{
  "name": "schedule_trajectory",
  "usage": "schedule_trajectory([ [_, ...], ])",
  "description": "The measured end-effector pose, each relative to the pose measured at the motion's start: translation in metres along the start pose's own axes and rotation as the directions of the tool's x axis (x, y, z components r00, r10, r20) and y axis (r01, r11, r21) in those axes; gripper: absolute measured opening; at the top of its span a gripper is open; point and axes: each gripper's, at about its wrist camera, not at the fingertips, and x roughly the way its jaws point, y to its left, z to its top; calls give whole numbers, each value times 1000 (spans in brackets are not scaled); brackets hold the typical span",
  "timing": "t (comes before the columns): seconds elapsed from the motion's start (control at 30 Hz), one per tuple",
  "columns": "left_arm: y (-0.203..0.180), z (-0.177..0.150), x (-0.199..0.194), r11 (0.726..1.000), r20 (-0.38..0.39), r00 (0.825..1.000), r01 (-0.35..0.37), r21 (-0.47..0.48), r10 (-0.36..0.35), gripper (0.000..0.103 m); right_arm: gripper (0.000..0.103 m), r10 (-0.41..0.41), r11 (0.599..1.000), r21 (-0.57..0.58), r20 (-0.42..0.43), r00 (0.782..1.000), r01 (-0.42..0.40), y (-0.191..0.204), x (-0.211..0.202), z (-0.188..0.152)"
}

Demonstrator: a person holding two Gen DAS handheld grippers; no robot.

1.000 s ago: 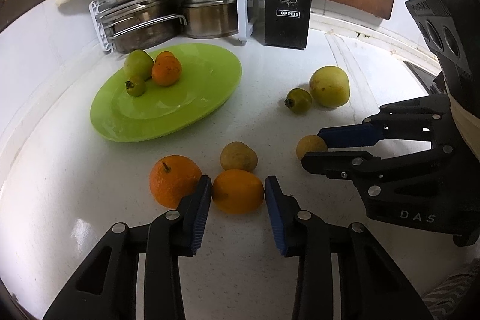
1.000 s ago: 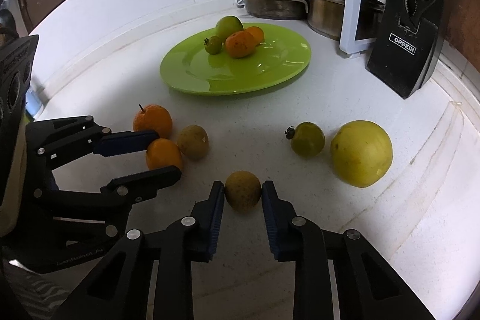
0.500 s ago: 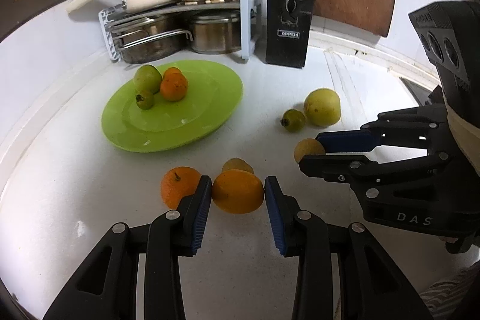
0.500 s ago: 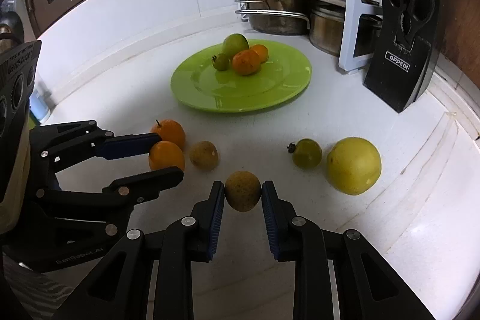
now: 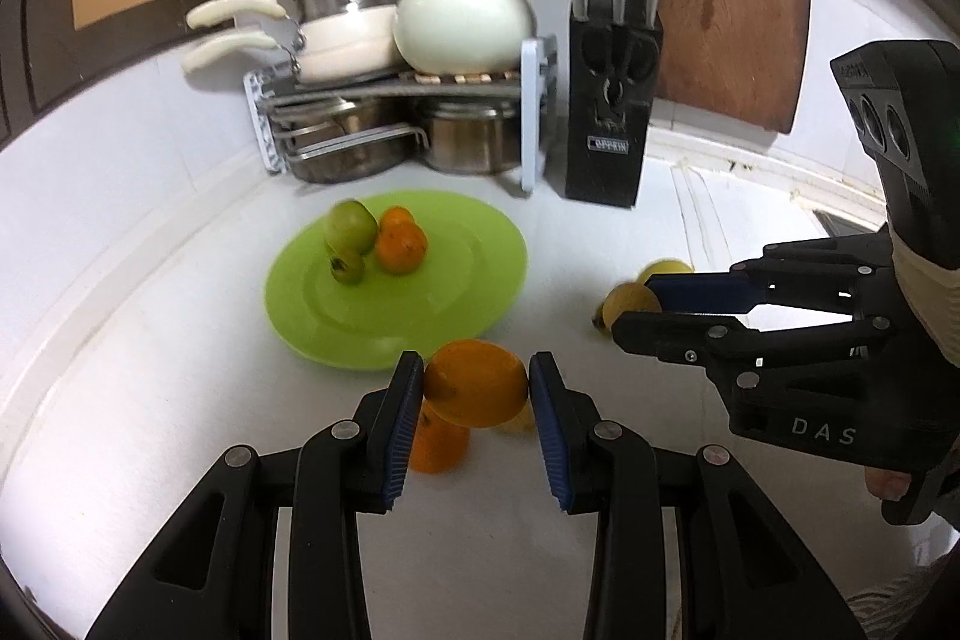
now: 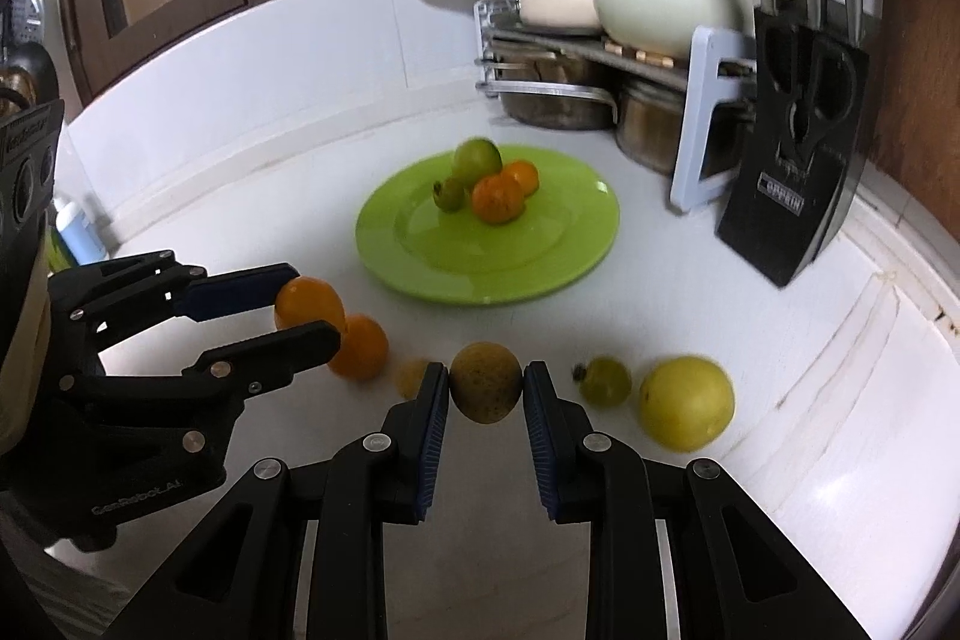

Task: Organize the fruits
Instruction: 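Carry the orange and kiwi over the green plate and open both tools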

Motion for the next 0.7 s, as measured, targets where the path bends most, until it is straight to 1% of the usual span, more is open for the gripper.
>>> schedule_trajectory([
  [0.27,12,13,-5,999,49,998,-35,1,35,36,27,-13,1000,-15,68,998,14,2,-1,24],
  [0.47,25,25,-4,997,82,994,-74,3,73,36,27,-22,1000,-13,113,993,24,2,4,44],
  [0.6,33,33,1,996,92,991,-93,0,93,36,27,-24,1000,-12,124,992,26,5,9,55],
  [0.7,43,38,9,996,83,992,-93,-14,93,36,27,-23,1000,-6,111,994,24,5,19,61],
])
